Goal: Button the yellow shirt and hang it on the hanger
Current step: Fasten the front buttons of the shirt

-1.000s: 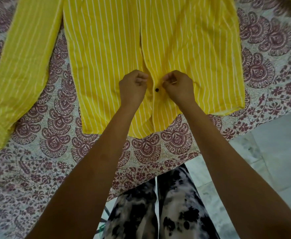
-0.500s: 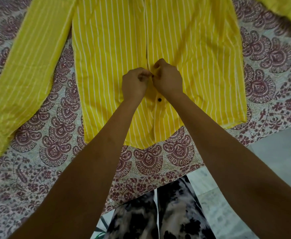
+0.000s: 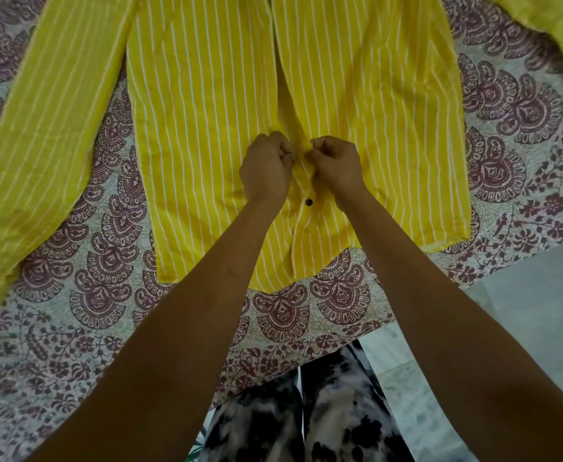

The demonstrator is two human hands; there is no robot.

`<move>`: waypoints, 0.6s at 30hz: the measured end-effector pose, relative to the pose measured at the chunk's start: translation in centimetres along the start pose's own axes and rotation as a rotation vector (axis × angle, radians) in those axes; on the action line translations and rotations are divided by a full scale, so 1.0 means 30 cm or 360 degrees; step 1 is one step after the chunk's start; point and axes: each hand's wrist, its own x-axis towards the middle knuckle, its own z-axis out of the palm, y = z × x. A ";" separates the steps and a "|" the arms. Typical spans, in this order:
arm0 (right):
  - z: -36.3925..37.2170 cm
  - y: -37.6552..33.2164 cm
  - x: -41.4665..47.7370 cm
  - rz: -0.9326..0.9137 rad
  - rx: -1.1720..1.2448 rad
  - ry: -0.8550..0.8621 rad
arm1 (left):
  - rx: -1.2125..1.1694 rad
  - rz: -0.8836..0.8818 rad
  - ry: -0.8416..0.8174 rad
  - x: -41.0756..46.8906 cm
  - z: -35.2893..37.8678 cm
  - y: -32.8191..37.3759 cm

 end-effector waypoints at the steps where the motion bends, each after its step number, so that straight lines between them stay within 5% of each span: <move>1: 0.002 0.004 0.000 -0.0004 0.0032 0.0015 | -0.0069 -0.0032 0.0017 0.000 -0.005 0.002; 9: 0.025 0.020 -0.017 -0.0079 0.0036 0.0083 | -0.0596 -0.0235 0.0013 -0.025 -0.047 0.023; 18: 0.045 0.014 -0.041 -0.0130 0.0009 0.0129 | -0.0522 -0.0277 0.0073 -0.032 -0.050 0.017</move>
